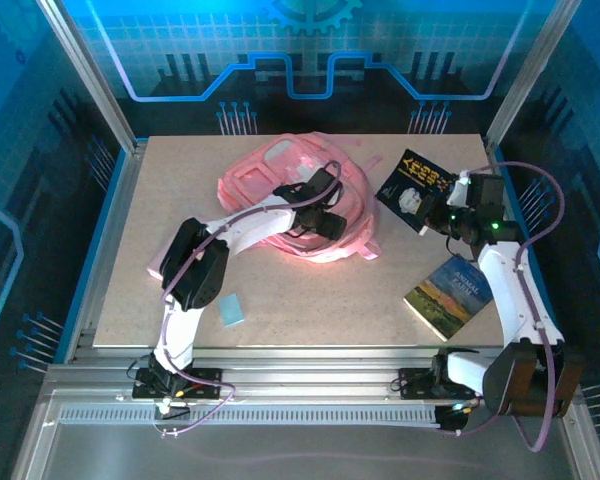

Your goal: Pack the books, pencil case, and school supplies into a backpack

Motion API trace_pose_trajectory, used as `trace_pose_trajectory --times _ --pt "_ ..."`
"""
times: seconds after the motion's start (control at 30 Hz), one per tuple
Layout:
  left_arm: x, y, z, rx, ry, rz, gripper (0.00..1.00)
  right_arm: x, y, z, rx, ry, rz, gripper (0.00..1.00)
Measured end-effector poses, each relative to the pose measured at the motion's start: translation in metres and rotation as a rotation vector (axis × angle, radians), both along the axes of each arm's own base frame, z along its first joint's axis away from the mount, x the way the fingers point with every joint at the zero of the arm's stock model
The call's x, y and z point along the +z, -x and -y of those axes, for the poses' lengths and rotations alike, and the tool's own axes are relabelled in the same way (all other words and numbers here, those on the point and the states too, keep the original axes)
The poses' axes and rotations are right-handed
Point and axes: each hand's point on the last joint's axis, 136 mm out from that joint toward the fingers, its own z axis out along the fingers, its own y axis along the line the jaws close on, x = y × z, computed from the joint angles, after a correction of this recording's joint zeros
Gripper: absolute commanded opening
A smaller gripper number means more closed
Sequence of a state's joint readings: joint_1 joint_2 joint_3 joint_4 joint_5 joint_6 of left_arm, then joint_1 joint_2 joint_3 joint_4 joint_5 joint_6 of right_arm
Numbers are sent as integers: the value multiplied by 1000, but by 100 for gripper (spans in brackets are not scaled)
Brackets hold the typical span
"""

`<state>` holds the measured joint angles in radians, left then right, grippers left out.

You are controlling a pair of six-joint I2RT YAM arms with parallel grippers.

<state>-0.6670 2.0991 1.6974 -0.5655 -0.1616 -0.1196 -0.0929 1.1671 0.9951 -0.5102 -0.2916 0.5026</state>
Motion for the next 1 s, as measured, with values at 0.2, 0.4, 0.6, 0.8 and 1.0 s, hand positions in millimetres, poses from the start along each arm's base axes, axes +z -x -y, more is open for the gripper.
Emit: trace_pose_trajectory --times 0.2,0.4,0.6,0.8,1.0 --pt "-27 -4 -3 -29 -89 -27 59 0 12 -1 12 10 4 0" --pt "-37 -9 -11 -25 -145 -13 0 5 14 -5 33 1 23 0" --pt "-30 -11 -11 -42 -130 -6 0 7 14 -6 44 1 24 0" --pt "7 -14 -20 -6 41 -58 0 25 8 -5 43 5 64 0" --pt "80 -33 -34 54 241 -25 0 29 6 -8 39 -24 73 0"
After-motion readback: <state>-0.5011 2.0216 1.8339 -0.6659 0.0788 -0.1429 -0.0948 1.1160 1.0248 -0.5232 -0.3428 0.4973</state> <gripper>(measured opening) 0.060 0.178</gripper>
